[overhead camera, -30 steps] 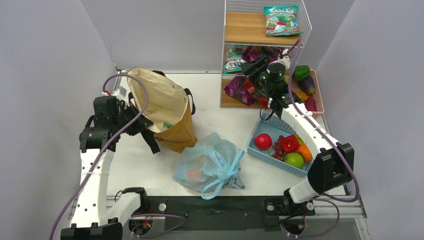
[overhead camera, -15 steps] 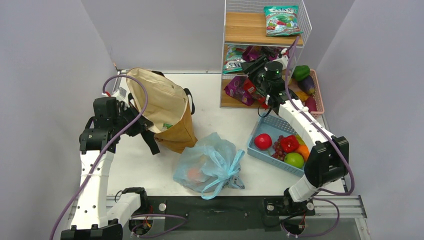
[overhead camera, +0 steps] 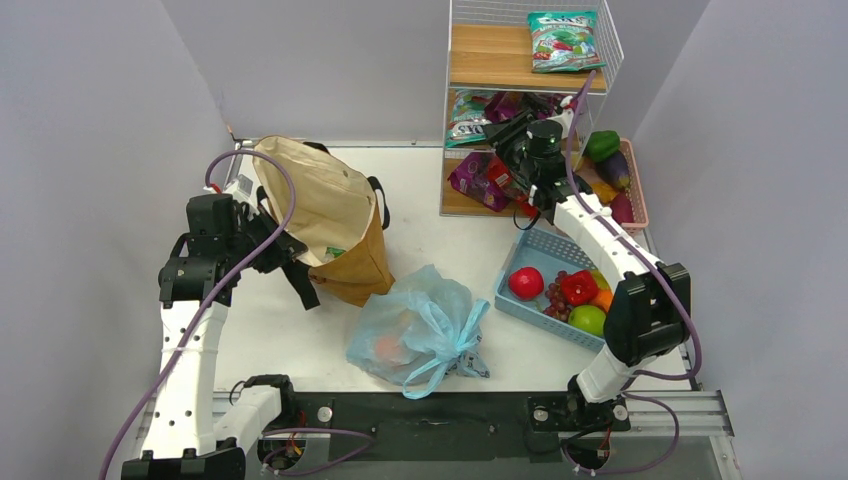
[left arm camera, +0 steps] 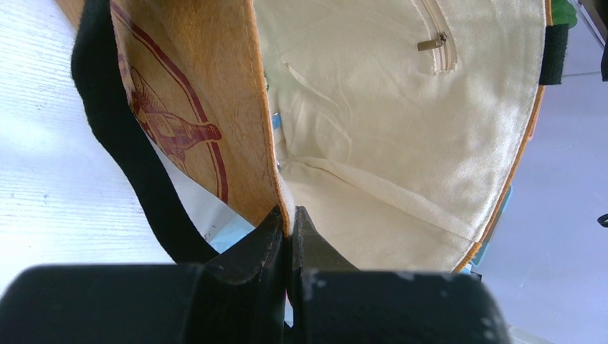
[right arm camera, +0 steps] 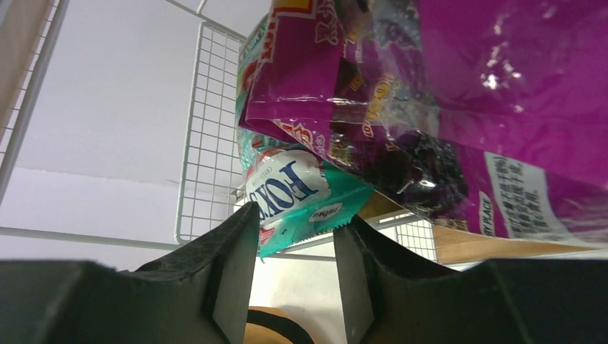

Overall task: Place the food into the grocery bag and tie it
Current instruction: Pick up the snack from the shelf.

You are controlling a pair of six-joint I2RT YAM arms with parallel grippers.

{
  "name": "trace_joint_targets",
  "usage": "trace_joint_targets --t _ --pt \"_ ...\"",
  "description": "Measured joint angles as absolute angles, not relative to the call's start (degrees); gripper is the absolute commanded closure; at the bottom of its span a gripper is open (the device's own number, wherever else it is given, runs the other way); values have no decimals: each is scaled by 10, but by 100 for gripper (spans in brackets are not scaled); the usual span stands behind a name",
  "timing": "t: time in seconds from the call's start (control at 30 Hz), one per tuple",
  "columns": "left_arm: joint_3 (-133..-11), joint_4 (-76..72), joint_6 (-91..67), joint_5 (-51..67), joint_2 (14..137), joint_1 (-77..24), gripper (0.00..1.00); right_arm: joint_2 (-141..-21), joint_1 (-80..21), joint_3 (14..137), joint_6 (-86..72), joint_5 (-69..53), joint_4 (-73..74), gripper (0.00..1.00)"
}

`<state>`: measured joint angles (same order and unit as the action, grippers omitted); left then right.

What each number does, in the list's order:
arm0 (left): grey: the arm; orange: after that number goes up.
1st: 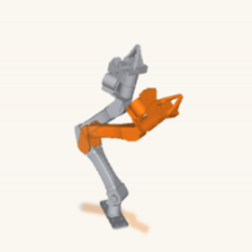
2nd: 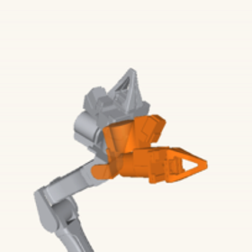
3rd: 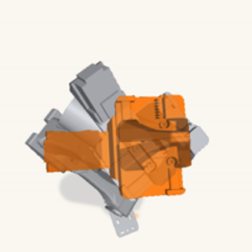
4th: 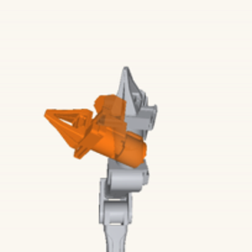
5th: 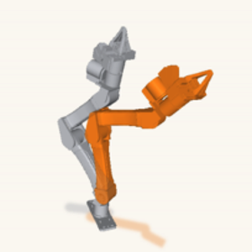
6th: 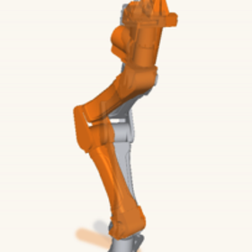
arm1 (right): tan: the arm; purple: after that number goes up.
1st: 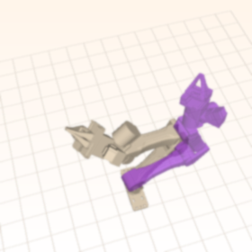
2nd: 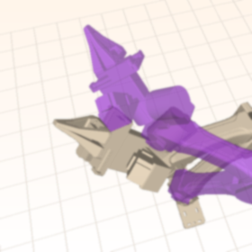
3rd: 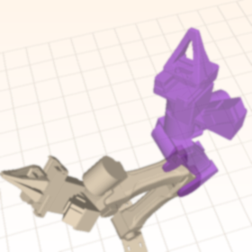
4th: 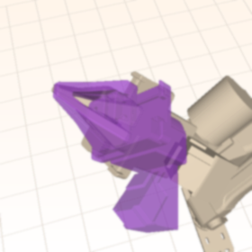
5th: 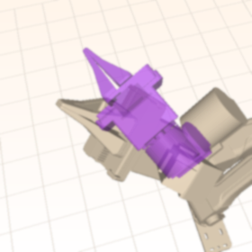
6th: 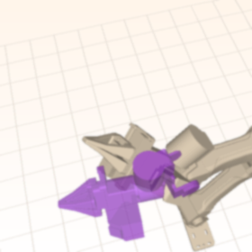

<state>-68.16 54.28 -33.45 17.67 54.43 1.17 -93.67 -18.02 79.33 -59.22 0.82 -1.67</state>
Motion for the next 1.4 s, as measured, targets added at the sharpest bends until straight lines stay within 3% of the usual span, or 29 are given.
trace_joint_targets --t 0.27,0.4,0.87,1.4 --pt "-678 542 -338 179 544 12 100 -961 -180 804 -592 6 -27 82" --pt "-675 542 -338 179 544 12 100 -971 -180 804 -593 -3 -30 99" --pt "-674 542 -338 179 544 12 100 -963 -172 802 -594 -49 -42 100" --pt "-672 542 -343 179 538 12 100 -855 -174 783 -592 -101 -29 100"
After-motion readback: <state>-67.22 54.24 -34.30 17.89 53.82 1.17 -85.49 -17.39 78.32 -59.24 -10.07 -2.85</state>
